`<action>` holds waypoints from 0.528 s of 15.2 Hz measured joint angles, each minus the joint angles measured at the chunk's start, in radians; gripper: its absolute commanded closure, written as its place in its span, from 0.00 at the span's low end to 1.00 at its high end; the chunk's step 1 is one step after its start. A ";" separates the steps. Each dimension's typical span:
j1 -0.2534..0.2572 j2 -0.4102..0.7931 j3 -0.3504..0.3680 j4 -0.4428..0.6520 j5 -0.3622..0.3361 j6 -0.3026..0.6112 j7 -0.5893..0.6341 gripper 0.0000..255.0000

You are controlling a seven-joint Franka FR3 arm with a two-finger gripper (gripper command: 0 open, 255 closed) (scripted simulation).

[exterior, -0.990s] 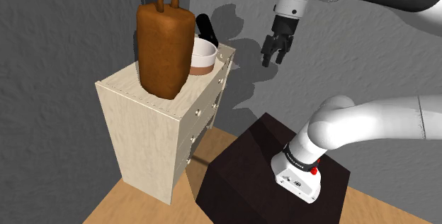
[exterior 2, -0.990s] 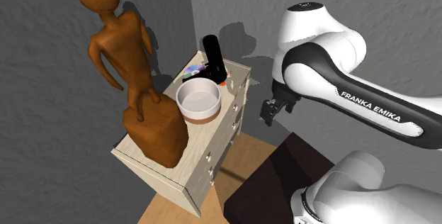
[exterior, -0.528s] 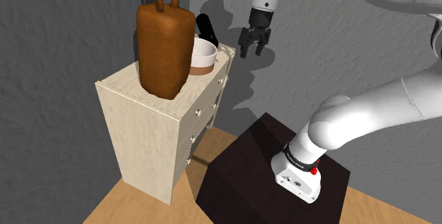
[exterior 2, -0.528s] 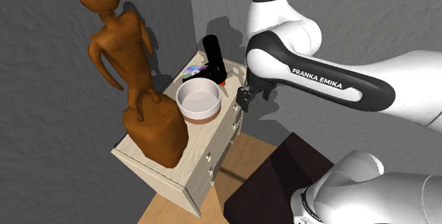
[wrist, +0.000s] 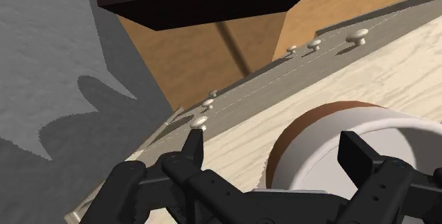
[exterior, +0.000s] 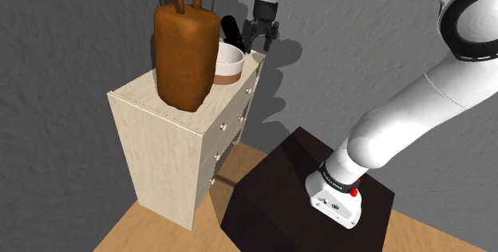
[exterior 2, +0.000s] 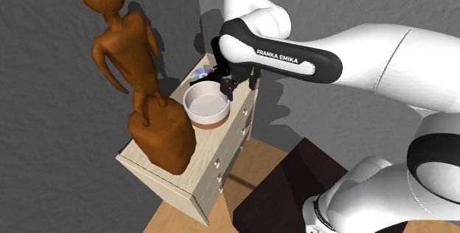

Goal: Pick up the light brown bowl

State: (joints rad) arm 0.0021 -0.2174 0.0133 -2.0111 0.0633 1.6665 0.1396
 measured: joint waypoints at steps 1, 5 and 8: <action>0.001 0.038 0.003 0.032 -0.002 0.008 0.005 0.00; 0.008 0.188 0.014 0.194 -0.013 0.007 0.027 0.00; 0.010 0.228 0.015 0.219 -0.016 0.023 0.030 0.00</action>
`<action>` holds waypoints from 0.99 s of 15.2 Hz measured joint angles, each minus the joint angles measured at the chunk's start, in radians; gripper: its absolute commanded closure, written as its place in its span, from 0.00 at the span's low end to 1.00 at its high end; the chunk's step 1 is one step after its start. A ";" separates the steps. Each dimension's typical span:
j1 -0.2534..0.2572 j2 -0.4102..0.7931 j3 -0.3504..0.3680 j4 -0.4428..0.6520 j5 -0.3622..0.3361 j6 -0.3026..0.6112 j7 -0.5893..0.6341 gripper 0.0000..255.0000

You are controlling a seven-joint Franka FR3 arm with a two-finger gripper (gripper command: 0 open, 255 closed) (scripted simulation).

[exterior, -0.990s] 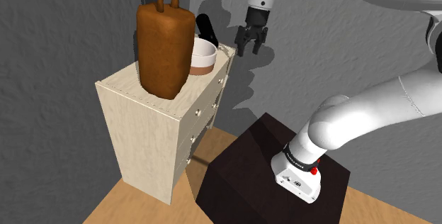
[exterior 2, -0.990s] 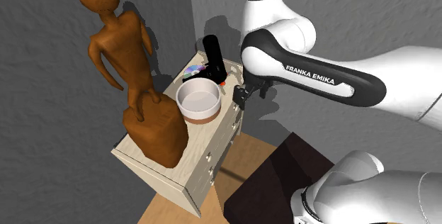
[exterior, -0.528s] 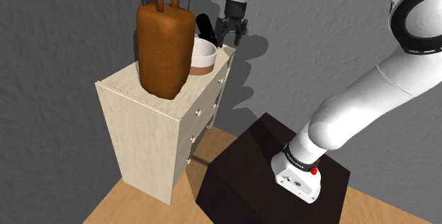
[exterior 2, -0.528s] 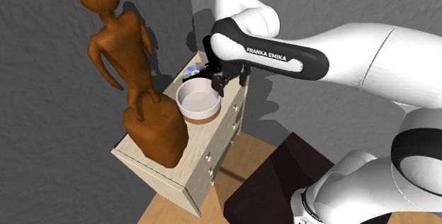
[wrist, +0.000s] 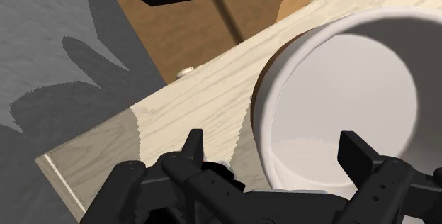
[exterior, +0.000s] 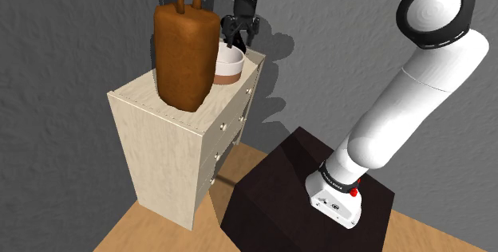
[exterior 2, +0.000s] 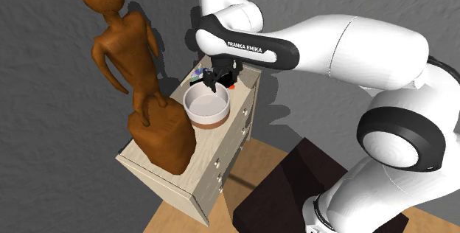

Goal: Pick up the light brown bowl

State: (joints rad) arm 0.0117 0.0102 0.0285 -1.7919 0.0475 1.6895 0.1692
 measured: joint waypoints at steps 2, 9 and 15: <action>0.000 0.005 0.000 -0.014 0.000 0.020 -0.001 0.00; 0.001 0.015 0.001 -0.064 0.000 0.080 -0.003 1.00; 0.000 0.015 0.000 -0.065 0.000 0.081 -0.003 1.00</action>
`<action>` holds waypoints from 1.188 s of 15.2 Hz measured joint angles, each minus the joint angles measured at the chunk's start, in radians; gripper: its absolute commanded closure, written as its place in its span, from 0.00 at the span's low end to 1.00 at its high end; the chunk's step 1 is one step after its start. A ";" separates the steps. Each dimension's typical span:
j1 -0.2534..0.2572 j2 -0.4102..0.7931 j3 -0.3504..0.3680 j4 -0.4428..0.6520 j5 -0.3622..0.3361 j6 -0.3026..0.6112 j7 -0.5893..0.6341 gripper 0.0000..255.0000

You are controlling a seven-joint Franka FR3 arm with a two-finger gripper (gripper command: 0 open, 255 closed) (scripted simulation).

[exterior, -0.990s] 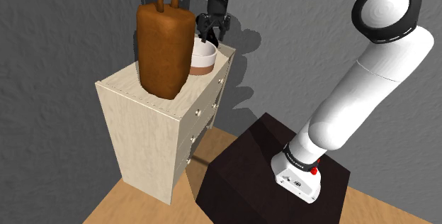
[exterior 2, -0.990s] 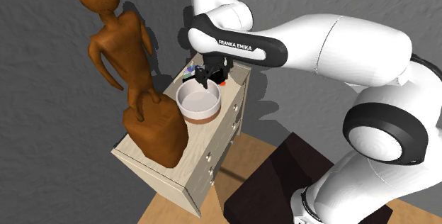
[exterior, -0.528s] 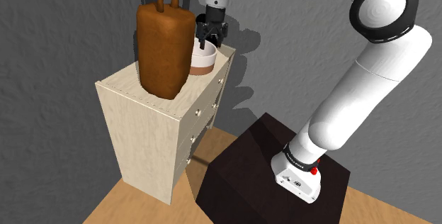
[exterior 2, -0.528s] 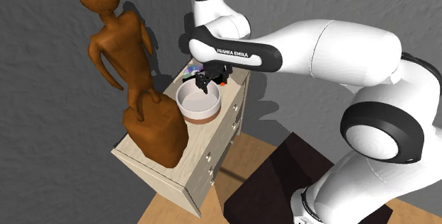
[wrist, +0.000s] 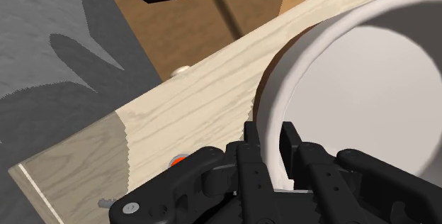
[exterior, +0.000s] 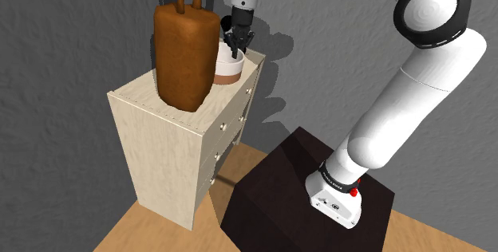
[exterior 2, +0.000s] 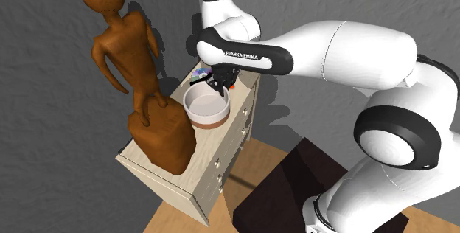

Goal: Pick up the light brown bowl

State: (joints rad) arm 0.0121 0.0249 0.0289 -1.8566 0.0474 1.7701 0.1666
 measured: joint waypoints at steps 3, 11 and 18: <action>0.000 -0.002 0.000 0.004 0.000 -0.006 0.000 1.00; 0.001 -0.005 0.001 0.099 -0.001 -0.104 0.006 1.00; 0.000 -0.001 0.000 0.192 -0.001 -0.194 0.010 1.00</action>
